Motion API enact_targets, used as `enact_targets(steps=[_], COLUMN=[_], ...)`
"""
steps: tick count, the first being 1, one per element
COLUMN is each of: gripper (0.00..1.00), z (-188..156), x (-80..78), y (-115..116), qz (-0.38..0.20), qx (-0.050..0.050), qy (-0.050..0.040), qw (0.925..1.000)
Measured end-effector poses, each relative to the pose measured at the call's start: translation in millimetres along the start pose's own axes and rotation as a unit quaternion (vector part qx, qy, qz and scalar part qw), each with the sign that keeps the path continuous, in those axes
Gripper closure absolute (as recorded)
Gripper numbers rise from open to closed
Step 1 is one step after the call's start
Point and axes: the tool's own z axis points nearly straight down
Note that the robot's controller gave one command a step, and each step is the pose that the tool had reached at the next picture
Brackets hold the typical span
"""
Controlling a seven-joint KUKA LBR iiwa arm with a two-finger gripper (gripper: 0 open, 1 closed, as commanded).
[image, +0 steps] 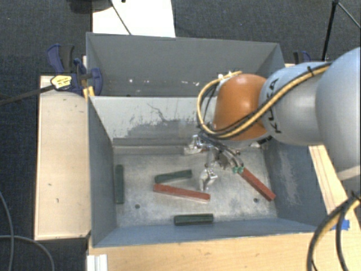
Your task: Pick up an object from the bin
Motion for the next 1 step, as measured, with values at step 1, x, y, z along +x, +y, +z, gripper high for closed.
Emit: enact_targets(steps=[1], gripper=[0.00], z=[-0.1], x=[-0.1], y=[0.0], qz=[0.000], qx=[0.000], qy=[-0.0001], qw=[1.0000])
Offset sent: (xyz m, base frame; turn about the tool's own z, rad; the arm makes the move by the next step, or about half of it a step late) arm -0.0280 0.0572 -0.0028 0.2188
